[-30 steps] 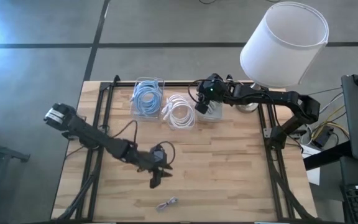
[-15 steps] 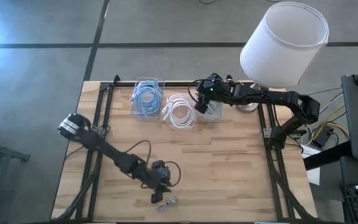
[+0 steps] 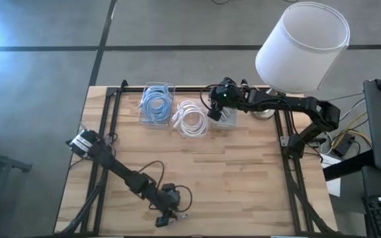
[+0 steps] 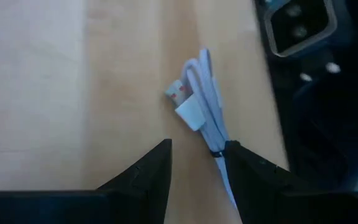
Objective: Pick & Place USB Port
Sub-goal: Put the purple charger cable into the white bin
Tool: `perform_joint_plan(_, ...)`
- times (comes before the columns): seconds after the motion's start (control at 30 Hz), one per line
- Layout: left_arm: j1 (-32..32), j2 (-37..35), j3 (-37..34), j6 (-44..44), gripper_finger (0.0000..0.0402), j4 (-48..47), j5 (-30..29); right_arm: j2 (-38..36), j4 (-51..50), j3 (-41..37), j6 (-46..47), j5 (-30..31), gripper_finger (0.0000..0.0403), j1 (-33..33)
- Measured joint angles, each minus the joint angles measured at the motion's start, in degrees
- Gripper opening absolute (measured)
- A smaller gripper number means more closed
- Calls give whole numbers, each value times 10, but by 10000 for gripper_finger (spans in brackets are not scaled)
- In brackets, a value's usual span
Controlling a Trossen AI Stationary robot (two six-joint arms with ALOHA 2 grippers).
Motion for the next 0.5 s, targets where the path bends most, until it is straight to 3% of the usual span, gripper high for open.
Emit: perform_joint_plan(0.5,-15,12,103,52,151,-110,-135,0,11,0,-28,0,147,0)
